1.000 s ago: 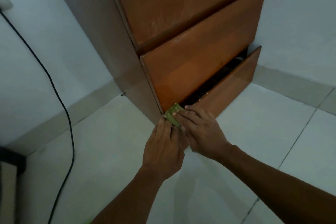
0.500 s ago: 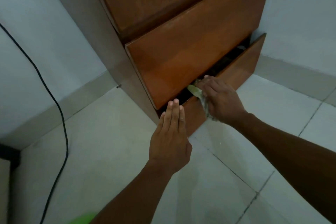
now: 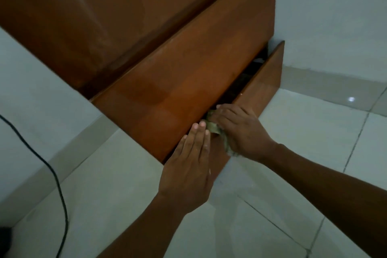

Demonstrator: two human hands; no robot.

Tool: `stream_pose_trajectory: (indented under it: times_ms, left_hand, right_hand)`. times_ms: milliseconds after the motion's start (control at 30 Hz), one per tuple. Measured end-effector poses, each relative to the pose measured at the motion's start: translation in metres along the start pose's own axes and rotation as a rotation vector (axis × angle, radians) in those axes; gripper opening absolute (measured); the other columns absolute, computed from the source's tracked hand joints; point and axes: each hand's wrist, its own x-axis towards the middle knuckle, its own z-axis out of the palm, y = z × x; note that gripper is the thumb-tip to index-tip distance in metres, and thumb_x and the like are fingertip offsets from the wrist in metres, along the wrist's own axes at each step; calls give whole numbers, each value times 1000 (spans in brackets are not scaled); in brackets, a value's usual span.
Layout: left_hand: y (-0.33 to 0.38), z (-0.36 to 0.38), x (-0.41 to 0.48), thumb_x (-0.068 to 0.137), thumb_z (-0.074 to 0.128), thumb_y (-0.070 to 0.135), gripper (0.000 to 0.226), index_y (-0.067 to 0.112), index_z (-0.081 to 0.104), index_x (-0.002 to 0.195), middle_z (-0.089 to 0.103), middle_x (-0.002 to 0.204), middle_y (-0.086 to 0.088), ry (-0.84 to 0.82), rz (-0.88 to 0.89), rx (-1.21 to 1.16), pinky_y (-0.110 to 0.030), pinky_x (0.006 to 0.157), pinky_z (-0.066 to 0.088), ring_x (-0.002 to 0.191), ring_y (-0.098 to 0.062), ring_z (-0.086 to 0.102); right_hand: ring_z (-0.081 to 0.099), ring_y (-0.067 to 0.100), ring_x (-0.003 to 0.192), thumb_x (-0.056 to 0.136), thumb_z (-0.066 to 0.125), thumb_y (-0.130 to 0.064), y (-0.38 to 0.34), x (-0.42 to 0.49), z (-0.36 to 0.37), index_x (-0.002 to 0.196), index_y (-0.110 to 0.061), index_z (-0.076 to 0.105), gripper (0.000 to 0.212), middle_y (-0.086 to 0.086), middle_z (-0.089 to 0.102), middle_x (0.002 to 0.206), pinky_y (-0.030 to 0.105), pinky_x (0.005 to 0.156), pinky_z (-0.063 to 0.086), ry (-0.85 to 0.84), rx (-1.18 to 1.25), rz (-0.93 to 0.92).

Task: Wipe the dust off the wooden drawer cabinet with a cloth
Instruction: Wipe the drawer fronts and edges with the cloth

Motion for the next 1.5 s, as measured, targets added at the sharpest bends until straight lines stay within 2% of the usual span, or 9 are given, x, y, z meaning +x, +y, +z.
stream_pose_trajectory:
  times_ms: [333,533,700,800,867,933,1033,1333,1500]
  left_hand:
    - [10,-6,135,98,42,42,79,-1,14,158,10,167,-21,22,220,231,-42,124,7,155,-33,11]
    - [24,-8,148,96,45,49,98,3,-15,157,-24,166,-15,-84,224,-4,-43,126,-2,153,-28,-23]
    - [23,-5,148,92,50,51,101,1,-8,158,-17,167,-17,-58,246,19,-48,125,10,155,-31,-16]
    - [22,-3,149,89,53,58,104,-1,2,159,-7,168,-20,-49,256,62,-48,124,19,156,-33,-5]
    - [22,-2,149,87,55,60,105,-1,9,159,1,169,-20,-29,251,58,-48,122,25,156,-33,3]
    - [23,-1,148,86,56,62,104,-1,14,158,7,168,-19,-19,249,39,-47,120,29,156,-33,9]
    - [23,-1,149,86,55,66,106,-1,15,158,9,168,-19,-23,240,36,-48,119,32,156,-33,11]
    - [23,2,148,90,50,65,103,1,10,159,5,169,-17,-25,231,21,-47,119,31,156,-32,8]
    - [23,1,148,90,51,61,104,1,3,159,-1,169,-17,-33,233,19,-48,122,25,157,-31,1]
  right_hand:
    - [54,32,128,95,41,-18,144,24,-7,125,-10,65,39,10,65,129,44,102,43,216,-38,263]
    - [55,37,120,93,40,-14,198,43,-10,123,-8,66,41,13,66,125,46,98,47,310,-64,443]
    - [62,33,91,83,36,-4,197,64,-18,102,4,67,38,22,67,99,35,84,50,745,155,1136]
    - [61,11,71,98,43,-13,168,72,-6,96,-3,70,29,8,67,87,17,80,53,777,354,920]
    - [65,25,105,104,41,-26,150,69,12,115,-9,69,35,11,70,112,40,99,51,616,302,717]
    - [53,27,130,105,35,-25,156,55,23,132,-9,61,41,11,62,135,46,110,41,504,106,560]
    - [49,27,136,107,31,-29,184,45,16,131,-9,61,44,10,61,137,47,109,41,467,37,506]
    - [51,31,98,106,38,-22,213,66,12,114,-7,65,32,12,66,118,45,84,45,565,-98,749]
    - [57,38,97,106,36,-16,194,66,5,99,4,60,32,23,62,102,30,80,34,924,291,1296]
